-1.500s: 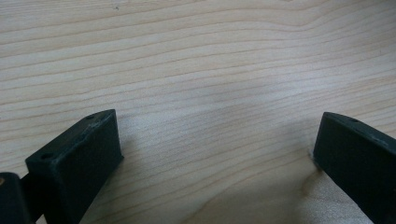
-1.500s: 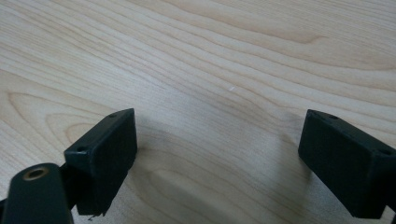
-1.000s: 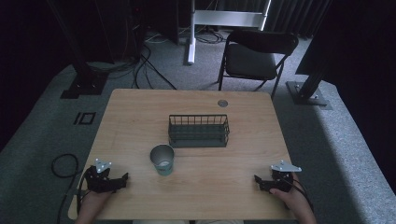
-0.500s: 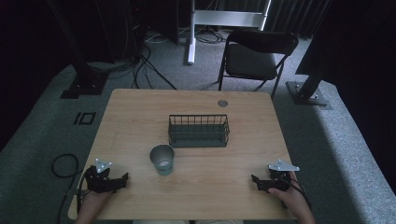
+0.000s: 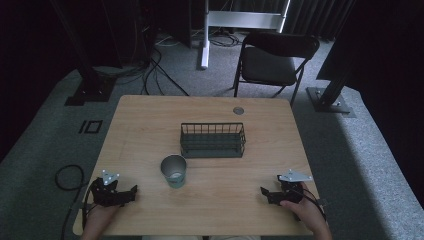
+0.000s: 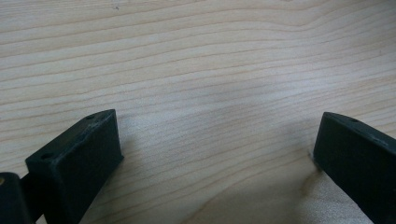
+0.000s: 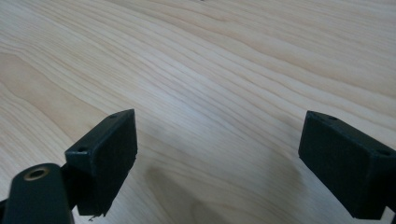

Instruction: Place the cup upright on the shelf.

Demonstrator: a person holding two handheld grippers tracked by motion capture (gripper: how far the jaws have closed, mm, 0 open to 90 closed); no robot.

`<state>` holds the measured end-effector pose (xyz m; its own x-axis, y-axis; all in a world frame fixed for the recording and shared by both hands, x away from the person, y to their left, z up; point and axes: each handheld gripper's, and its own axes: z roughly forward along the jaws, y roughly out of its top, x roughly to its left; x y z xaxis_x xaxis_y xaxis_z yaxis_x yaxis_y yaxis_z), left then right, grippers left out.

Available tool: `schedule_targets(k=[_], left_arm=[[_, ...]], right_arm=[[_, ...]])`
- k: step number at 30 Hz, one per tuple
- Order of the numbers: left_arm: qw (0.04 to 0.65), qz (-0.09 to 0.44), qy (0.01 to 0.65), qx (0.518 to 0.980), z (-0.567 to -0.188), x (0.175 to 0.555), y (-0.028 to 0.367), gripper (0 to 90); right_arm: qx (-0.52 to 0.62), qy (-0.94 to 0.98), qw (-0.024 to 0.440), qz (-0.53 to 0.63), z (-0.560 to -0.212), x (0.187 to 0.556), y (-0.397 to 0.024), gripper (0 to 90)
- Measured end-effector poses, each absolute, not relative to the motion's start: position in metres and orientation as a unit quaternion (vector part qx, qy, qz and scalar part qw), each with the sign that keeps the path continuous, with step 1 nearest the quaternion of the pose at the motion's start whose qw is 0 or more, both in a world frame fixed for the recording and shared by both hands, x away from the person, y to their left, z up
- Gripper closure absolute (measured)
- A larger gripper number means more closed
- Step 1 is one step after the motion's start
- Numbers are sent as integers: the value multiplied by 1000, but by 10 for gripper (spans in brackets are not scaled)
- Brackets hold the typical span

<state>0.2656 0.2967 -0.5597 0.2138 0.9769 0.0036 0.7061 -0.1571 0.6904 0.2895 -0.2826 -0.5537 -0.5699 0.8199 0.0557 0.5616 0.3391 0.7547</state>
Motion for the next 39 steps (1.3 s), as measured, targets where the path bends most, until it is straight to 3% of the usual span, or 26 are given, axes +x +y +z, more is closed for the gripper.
schedule_targets(k=[39], left_arm=[[288, 234, 582, 724, -560, 266, 297, 15]], right_arm=[[298, 836, 101, 449, -535, 308, -160, 129]])
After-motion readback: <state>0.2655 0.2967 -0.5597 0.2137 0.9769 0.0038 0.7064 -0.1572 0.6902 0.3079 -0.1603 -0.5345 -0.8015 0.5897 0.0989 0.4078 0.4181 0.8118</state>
